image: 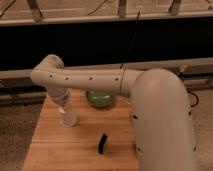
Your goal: Place the ceramic cup over the eraser
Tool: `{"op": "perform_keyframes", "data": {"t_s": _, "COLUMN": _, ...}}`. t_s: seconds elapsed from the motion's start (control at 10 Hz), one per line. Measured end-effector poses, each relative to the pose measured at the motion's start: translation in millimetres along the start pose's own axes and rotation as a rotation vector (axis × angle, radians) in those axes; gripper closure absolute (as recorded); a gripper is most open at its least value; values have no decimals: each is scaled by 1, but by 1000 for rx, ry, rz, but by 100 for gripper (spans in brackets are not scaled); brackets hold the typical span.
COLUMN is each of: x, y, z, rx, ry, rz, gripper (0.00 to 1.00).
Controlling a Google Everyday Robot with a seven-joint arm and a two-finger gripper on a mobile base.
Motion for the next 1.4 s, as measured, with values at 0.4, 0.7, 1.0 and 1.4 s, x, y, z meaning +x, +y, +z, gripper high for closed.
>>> {"op": "perform_keyframes", "data": {"t_s": 0.4, "x": -5, "y": -24, "z": 8, "rx": 9, "ry": -44, "rz": -67, "gripper": 20}}
{"op": "perform_keyframes", "data": {"t_s": 0.7, "x": -1, "y": -28, "z": 21, "rx": -2, "ry": -66, "rz": -100, "gripper": 20}}
{"op": "perform_keyframes", "data": {"t_s": 1.0, "x": 3, "y": -30, "z": 34, "rx": -7, "ry": -78, "rz": -125, "gripper": 20}}
{"op": "perform_keyframes", "data": {"t_s": 1.4, "x": 6, "y": -31, "z": 51, "rx": 26, "ry": -87, "rz": -163, "gripper": 20}}
